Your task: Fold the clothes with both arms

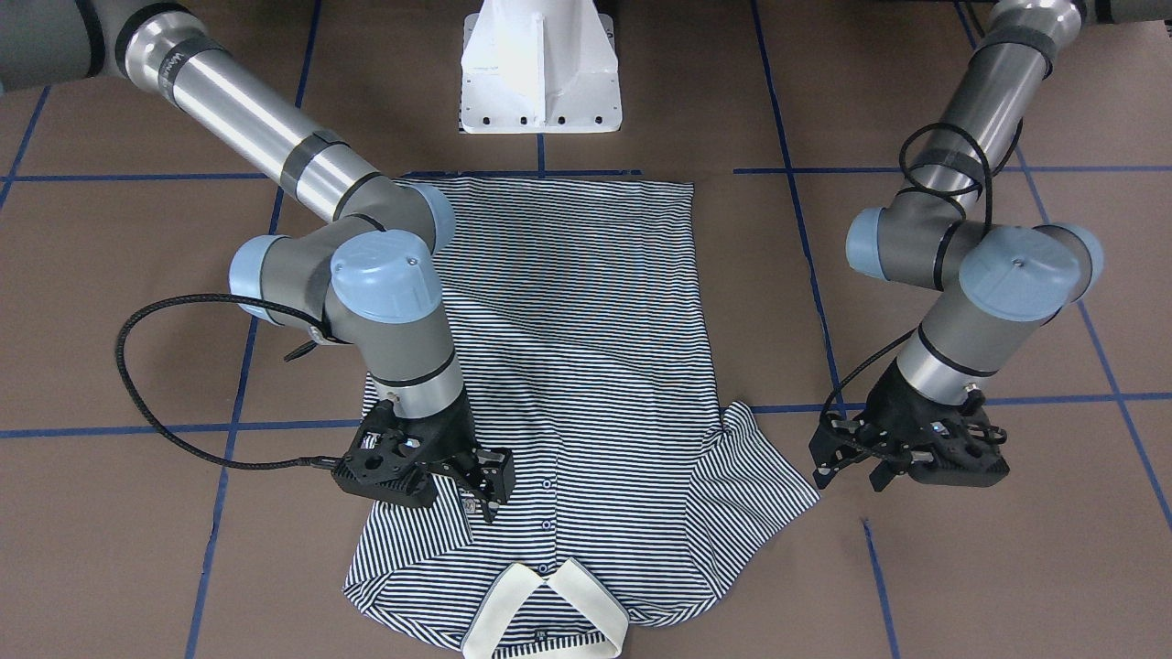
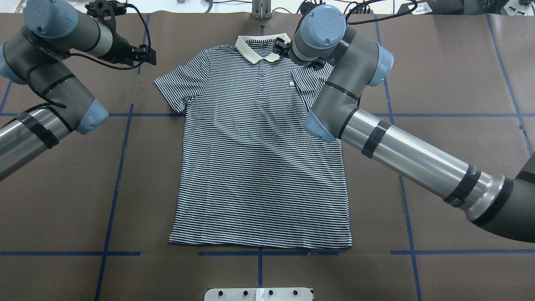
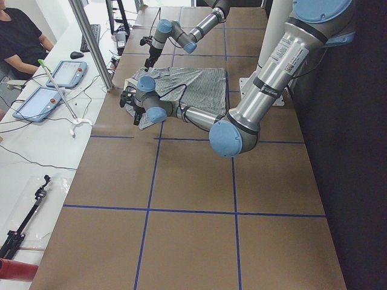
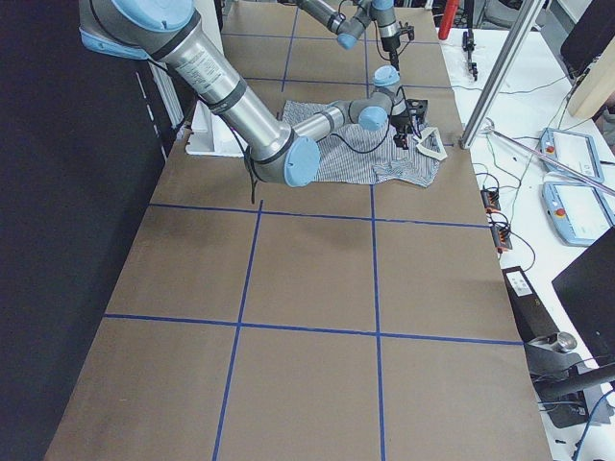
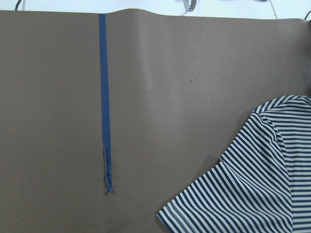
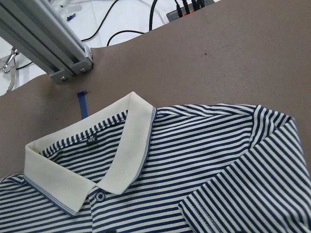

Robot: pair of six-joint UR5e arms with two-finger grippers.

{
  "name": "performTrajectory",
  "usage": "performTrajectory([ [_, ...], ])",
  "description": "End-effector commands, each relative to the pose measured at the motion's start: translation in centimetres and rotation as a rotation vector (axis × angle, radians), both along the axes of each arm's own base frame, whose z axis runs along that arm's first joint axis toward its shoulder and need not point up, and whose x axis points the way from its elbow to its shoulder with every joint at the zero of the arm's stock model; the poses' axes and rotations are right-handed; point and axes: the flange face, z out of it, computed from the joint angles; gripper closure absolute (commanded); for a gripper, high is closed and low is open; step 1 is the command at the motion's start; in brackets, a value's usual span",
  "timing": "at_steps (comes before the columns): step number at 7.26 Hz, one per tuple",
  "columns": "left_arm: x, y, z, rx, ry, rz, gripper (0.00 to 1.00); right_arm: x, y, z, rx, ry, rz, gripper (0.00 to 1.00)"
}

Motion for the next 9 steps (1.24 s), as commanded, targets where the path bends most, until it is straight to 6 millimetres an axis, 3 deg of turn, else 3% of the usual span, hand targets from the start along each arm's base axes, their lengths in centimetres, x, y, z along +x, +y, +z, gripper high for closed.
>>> performTrajectory([
  [1,2.7,-1.0,0.7,-0.006,-0.04,-0.033,0.35,8.3,1.5,2.7,-0.009,-0.08,-0.057,0.0],
  [2,3.4,-0.7,1.1,-0.012,-0.048,-0.024,0.36,11.9,2.0,4.7,-0.023,-0.098,-0.09,0.0],
  [4,4.9,0.1,2.0,-0.02,-0.061,-0.007,0.39,15.4,1.9,7.2,-0.036,-0.099,-0.113,0.0],
  [9,5.6,0.2,3.0,-0.032,-0.074,0.003,0.41,17.7,4.1,9.7,-0.04,-0.094,-0.122,0.0],
])
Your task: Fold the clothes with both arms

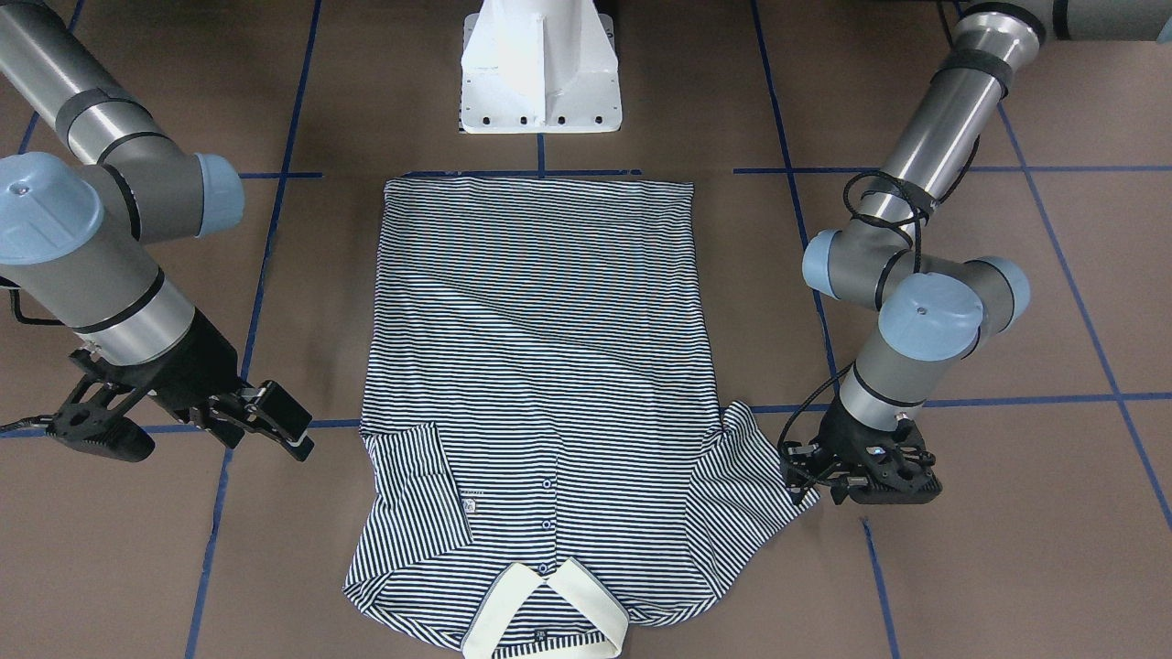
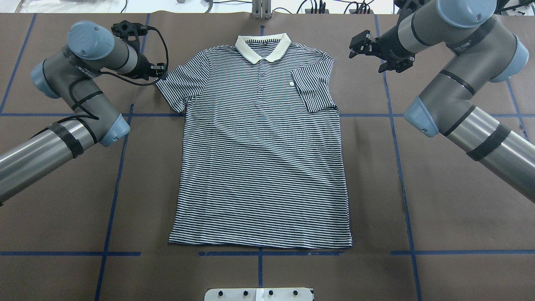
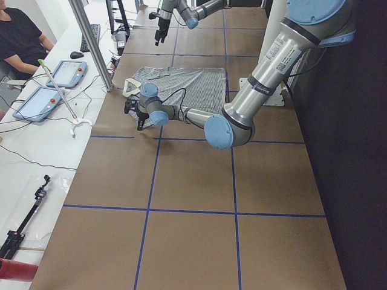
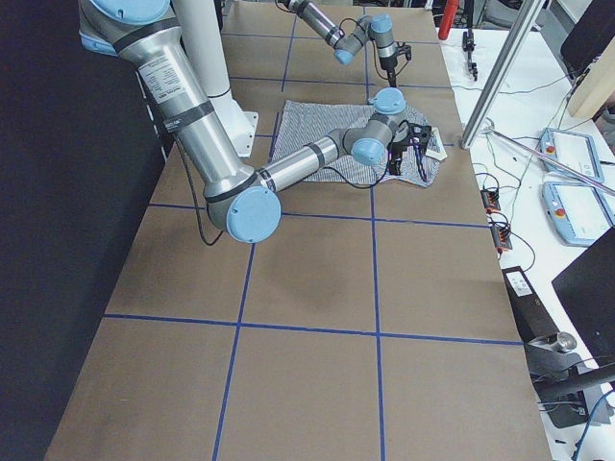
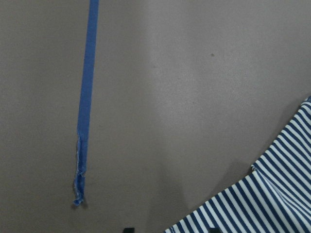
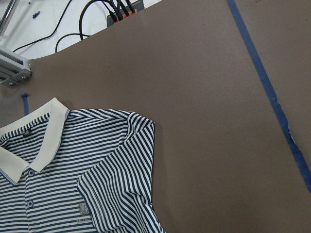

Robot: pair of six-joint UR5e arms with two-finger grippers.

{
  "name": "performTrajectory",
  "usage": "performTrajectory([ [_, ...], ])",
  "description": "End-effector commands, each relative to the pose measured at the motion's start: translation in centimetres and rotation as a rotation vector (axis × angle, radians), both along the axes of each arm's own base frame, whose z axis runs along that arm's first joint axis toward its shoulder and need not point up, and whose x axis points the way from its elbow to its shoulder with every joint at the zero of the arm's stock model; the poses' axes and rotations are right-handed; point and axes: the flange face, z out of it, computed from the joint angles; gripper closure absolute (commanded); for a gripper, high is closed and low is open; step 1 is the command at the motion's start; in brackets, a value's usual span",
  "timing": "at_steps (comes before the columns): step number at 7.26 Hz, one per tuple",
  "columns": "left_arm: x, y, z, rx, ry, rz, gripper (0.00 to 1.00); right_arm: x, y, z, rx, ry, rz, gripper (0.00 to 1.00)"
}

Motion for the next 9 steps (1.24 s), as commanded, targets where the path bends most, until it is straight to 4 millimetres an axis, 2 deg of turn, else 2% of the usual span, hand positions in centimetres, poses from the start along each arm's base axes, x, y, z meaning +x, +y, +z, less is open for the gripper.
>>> performTrajectory([
  [1,0.6,0.3,0.1,-0.001,-0.002,0.01,0.41,0.4,0.3,0.7,-0.005,0.003,0.0,0.0],
  [3,0.8,0.3,0.3,-0.005,-0.006,0.011,0.44,0.6,0.4,0.9,-0.007,0.005,0.001,0.0],
  [5,0.8,0.2,0.3,-0.006,-0.007,0.011,0.74,0.7,0.5,0.7,-0.005,0.002,0.002,0.0],
  [6,1.0,0.1,-0.4,-0.001,-0.001,0.012,1.0,1.0,0.9,1.0,-0.005,0.001,0.001,0.0],
  [7,1.1,0.0,-0.7,0.0,0.001,0.011,1.0,1.0,1.0,1.1,-0.008,0.003,0.001,0.0],
  [9,1.2,-0.4,-3.8,0.023,0.034,0.01,1.0,1.0,1.0,1.2,-0.009,0.004,0.001,0.0],
])
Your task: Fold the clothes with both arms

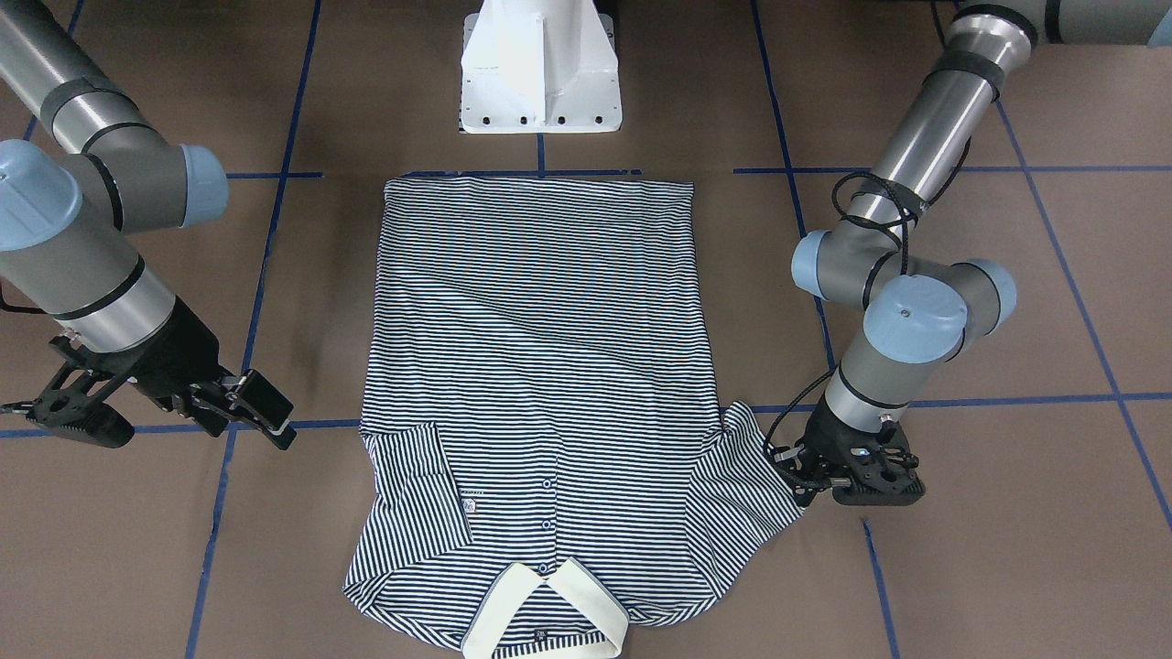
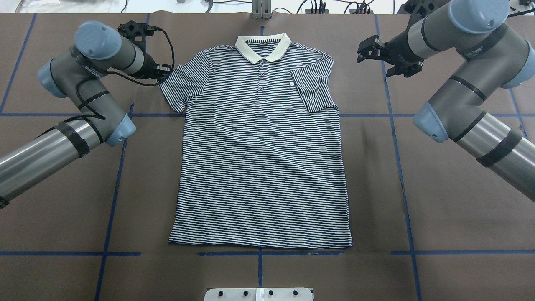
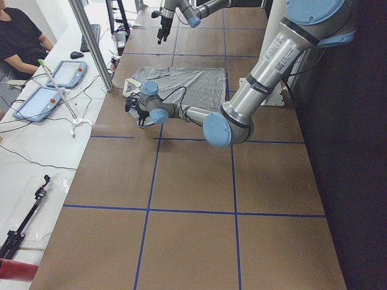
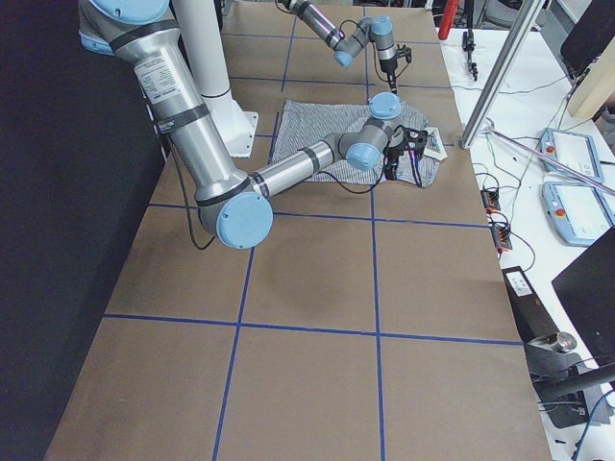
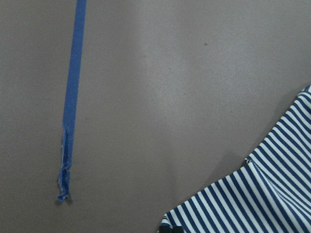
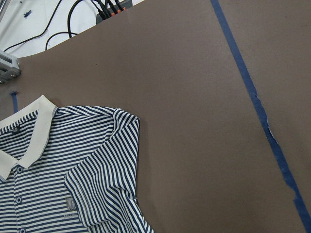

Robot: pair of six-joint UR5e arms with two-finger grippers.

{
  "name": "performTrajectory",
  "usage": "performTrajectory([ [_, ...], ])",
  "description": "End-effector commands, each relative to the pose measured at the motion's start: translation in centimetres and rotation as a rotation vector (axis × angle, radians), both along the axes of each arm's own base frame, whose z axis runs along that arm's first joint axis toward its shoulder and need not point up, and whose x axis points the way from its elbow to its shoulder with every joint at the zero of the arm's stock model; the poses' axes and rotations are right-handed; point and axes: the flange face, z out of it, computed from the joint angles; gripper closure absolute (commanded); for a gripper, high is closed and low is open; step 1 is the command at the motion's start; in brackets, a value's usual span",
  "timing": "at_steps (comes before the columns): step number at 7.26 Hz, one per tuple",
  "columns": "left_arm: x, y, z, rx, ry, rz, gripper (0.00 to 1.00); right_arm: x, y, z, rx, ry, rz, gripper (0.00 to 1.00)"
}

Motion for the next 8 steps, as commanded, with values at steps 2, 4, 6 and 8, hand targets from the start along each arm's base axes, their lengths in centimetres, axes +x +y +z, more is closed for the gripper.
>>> performTrajectory([
  [2,0.4,-0.3,-6.7,0.035,0.046,-0.002,1.0,0.0,0.0,0.1,0.0,0.001,0.001,0.0],
  [4,6.1,1.8,-10.9,-0.007,0.07,0.024,1.0,0.1,0.1,-0.1,0.004,-0.002,0.001,0.0],
  [6,10.6,1.4,-13.7,-0.03,0.053,-0.003,1.0,0.1,0.3,0.4,0.0,0.003,0.002,0.0],
  [8,10.8,1.1,-13.1,-0.025,0.034,-0.022,1.0,0.0,0.3,0.2,0.001,0.001,0.001,0.0],
])
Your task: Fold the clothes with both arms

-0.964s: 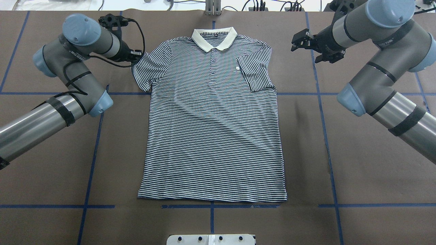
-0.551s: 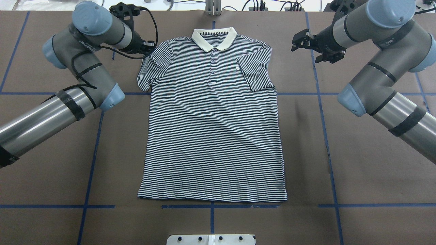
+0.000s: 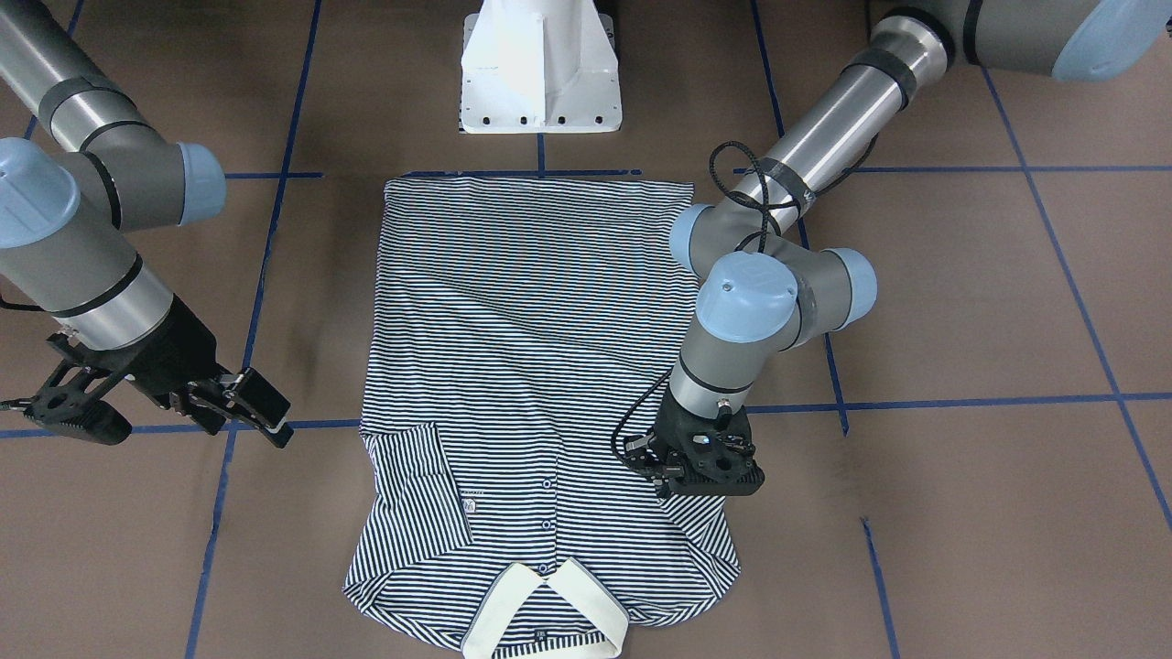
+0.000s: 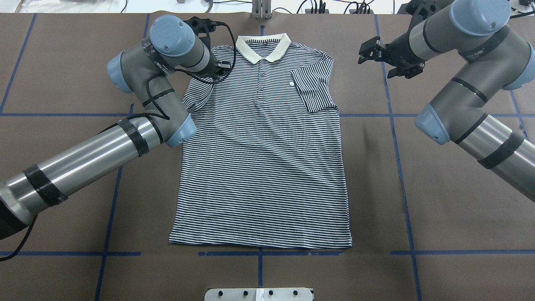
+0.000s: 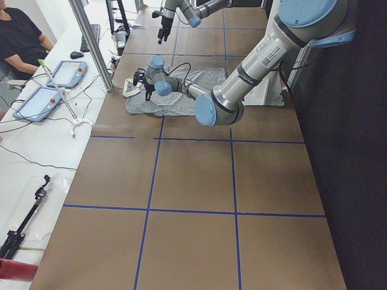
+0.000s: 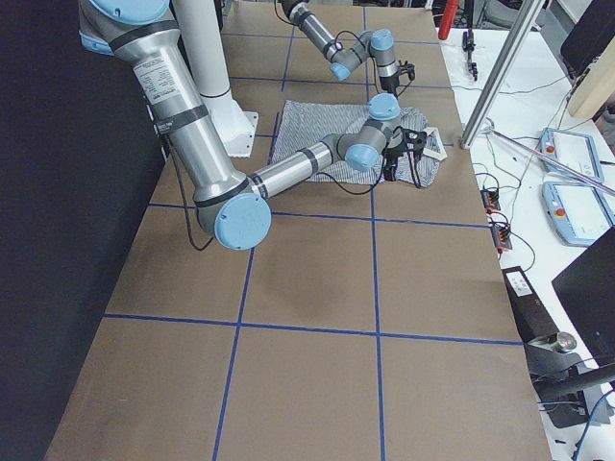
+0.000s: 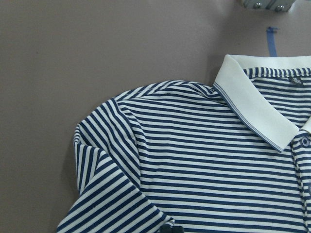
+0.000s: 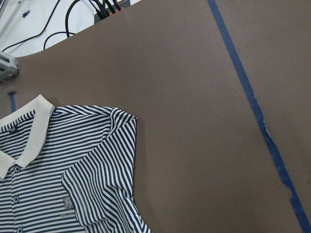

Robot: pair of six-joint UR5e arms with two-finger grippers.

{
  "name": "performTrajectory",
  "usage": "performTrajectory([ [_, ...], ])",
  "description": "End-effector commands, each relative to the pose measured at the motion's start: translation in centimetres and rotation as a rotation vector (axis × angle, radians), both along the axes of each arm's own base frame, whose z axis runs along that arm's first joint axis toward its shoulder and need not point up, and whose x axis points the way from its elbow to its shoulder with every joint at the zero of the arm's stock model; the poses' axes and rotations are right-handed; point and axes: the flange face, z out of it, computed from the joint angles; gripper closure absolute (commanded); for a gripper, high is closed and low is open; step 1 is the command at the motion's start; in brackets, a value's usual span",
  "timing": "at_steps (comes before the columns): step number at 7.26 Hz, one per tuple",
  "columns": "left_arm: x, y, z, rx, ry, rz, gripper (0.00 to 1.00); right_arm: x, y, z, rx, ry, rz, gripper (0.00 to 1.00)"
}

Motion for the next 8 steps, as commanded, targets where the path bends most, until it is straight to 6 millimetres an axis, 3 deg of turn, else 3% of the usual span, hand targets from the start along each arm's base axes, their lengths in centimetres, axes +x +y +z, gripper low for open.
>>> performTrajectory([
  [1,0.9,0.2,0.0,0.0,-0.008,-0.005,1.0,-0.2,0.1,0.0,-0.001,0.001,0.0,0.0],
  [3,1.1,0.4,-0.4,0.008,0.002,-0.001,1.0,0.1,0.5,-0.8,0.002,-0.013,0.004,0.0],
  [4,1.1,0.6,-0.6,0.013,0.009,0.002,0.33,-0.4,2.4,-0.4,0.004,-0.018,-0.015,0.0],
  [5,0.2,1.3,-2.9,0.053,0.062,0.003,0.26,-2.0,4.7,0.0,0.005,-0.016,-0.05,0.0],
  [6,-2.2,3.8,-4.3,0.084,0.121,-0.002,0.26,-4.7,8.0,-0.6,-0.037,-0.045,-0.067,0.0],
  [7,-5.1,7.3,-3.3,0.099,0.164,0.002,0.25,-6.9,11.3,-1.7,-0.023,-0.054,-0.086,0.0],
  [8,-7.3,10.1,-0.4,0.08,0.178,0.046,0.25,-8.8,14.5,-1.4,-0.059,-0.055,-0.072,0.0],
])
